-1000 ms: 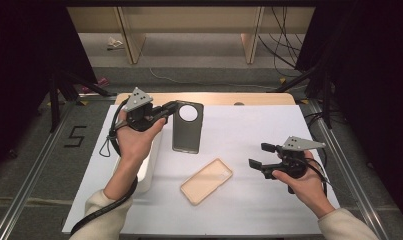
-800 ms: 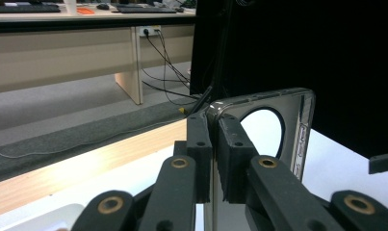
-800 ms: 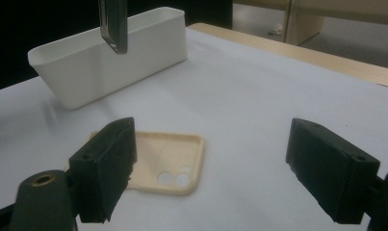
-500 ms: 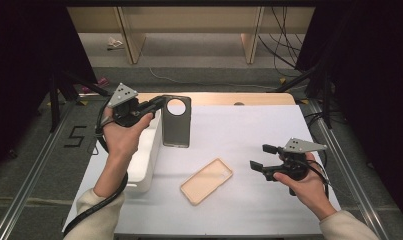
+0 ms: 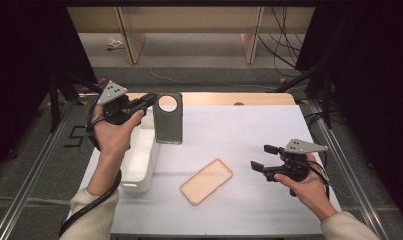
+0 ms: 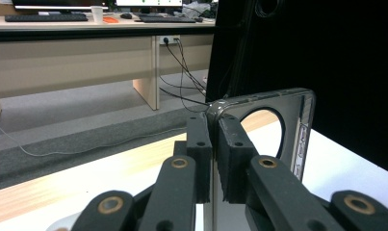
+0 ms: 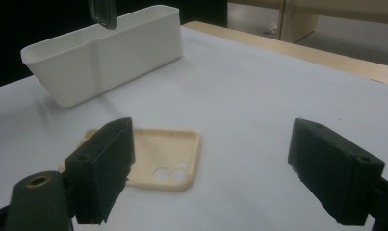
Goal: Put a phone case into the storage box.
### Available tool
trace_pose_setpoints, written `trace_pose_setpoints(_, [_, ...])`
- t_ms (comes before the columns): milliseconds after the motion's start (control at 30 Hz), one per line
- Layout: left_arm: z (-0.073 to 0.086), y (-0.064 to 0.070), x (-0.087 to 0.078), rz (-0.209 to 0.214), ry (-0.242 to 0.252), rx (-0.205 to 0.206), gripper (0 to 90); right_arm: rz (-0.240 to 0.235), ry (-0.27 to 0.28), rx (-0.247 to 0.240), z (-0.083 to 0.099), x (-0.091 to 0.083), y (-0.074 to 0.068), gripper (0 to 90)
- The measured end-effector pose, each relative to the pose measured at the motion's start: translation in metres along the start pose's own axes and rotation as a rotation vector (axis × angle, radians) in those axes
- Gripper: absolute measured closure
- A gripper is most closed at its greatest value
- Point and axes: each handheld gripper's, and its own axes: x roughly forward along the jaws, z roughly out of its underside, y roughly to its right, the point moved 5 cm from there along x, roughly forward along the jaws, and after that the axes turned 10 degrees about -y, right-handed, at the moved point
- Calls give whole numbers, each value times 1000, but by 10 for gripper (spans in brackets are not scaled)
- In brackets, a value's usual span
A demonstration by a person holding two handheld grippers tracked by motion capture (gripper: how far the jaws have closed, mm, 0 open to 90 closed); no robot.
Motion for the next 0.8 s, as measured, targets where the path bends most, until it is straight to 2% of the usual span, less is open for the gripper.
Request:
trace_pose_setpoints(333, [-1, -10, -5, -23, 2, 7, 840, 4, 1, -4, 1, 0, 0, 169])
trace_pose_setpoints(533, [-1, -17, -8, -30, 15, -10, 839, 3, 7, -5, 0, 0, 0, 168])
trace_pose_setpoints(800, [-2, -24, -14, -53, 21, 6, 840, 2, 5, -6, 1, 1, 0, 168])
